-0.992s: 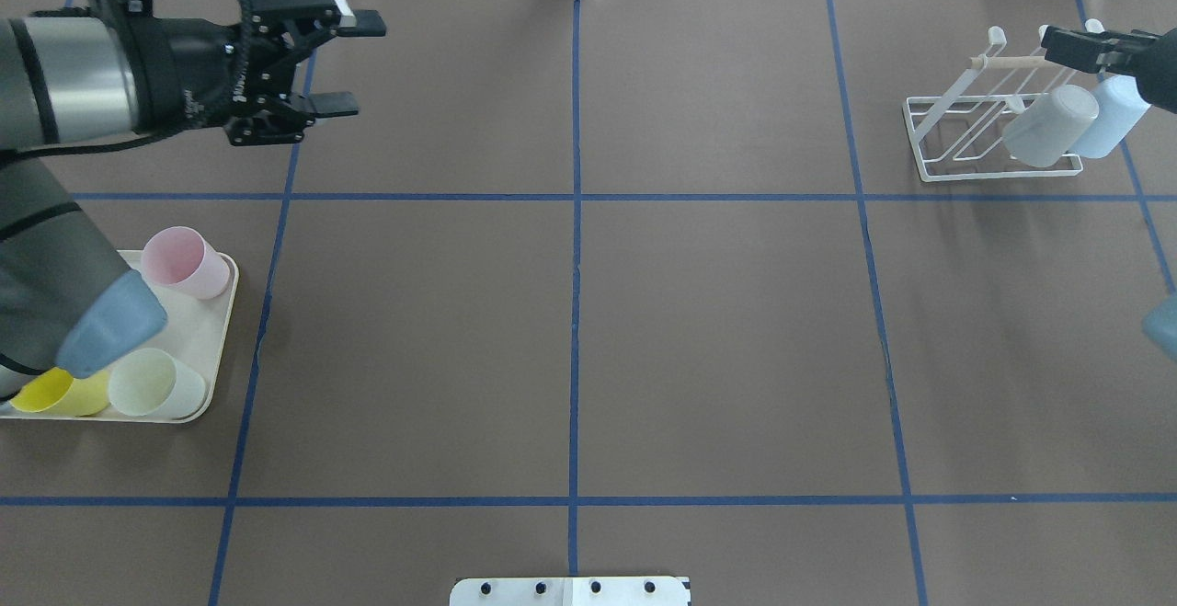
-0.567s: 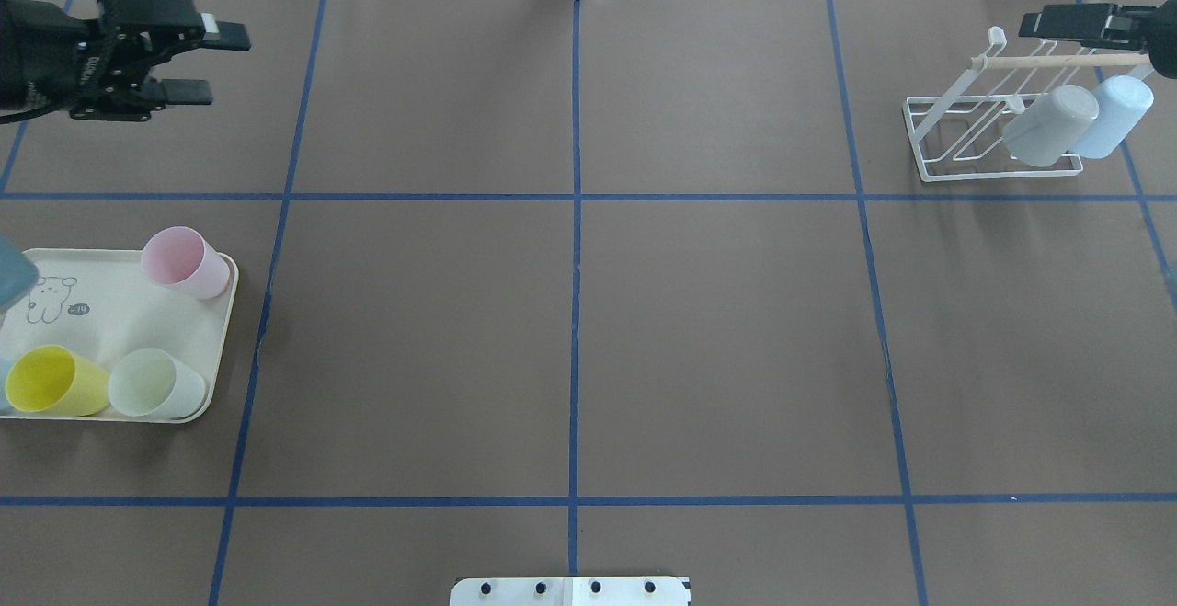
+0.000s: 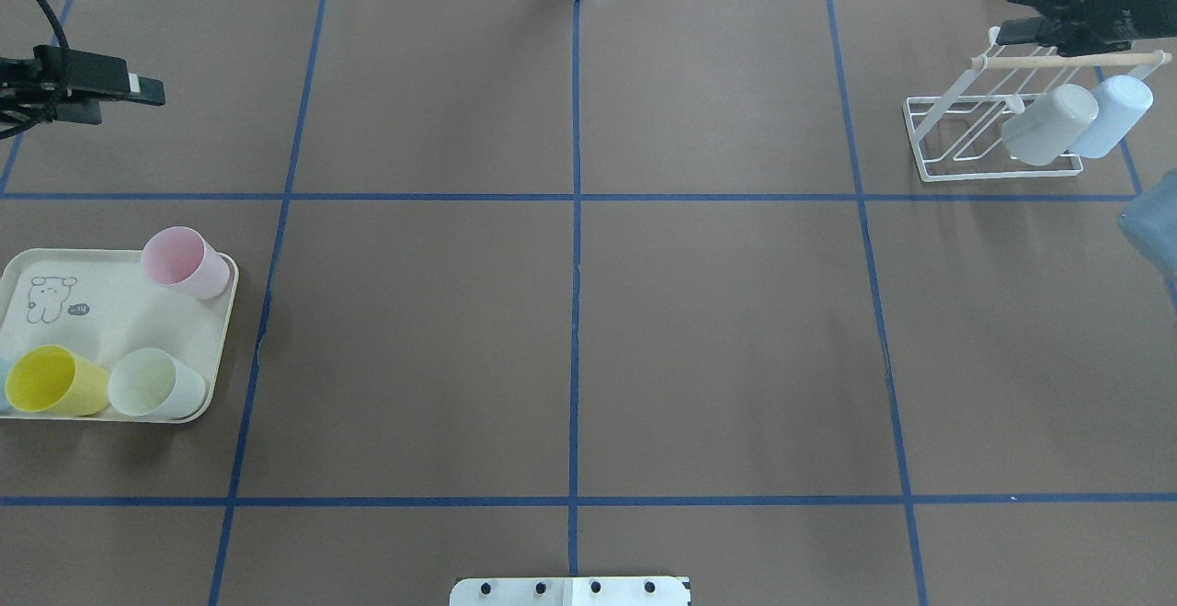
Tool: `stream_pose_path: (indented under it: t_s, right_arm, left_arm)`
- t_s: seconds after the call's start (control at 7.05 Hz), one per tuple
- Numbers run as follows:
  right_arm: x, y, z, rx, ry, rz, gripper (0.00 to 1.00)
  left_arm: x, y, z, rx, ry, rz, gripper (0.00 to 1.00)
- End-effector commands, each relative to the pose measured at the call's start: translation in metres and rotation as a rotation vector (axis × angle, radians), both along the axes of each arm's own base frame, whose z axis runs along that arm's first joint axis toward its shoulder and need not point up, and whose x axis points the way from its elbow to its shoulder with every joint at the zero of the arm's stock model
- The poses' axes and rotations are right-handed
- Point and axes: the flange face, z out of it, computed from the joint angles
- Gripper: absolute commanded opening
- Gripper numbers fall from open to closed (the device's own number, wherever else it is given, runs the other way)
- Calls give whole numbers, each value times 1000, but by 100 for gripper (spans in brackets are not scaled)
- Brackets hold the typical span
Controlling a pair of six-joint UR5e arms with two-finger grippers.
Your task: Transfer IKEA cup to right arm and place on rack
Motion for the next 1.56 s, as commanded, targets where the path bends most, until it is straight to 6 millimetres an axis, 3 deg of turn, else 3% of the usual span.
stream_pose_path:
  t_s: [0.0, 0.28, 0.43, 0.85, 0.99, 1.42]
  right_arm:
    - [-28, 4, -30, -75, -109, -17, 100]
    - [-54, 9, -34, -82, -190, -35, 100]
    - [-60, 8, -30, -79, -196, -40, 100]
    - [-69, 10, -30, -78, -193, -40, 100]
    - [-70, 10, -30, -76, -193, -37, 100]
    - [-71, 10, -36, -71, -201, -39, 100]
  left_arm:
    - [7, -5, 28, -24, -197, 115, 100]
    - [13, -4, 76, -58, -264, 185, 100]
    - [26, -6, 89, -79, -274, 208, 100]
    - [92, 1, 138, -98, -305, 321, 100]
    - [97, 1, 148, -91, -302, 327, 99]
    - [98, 1, 153, -98, -299, 335, 74]
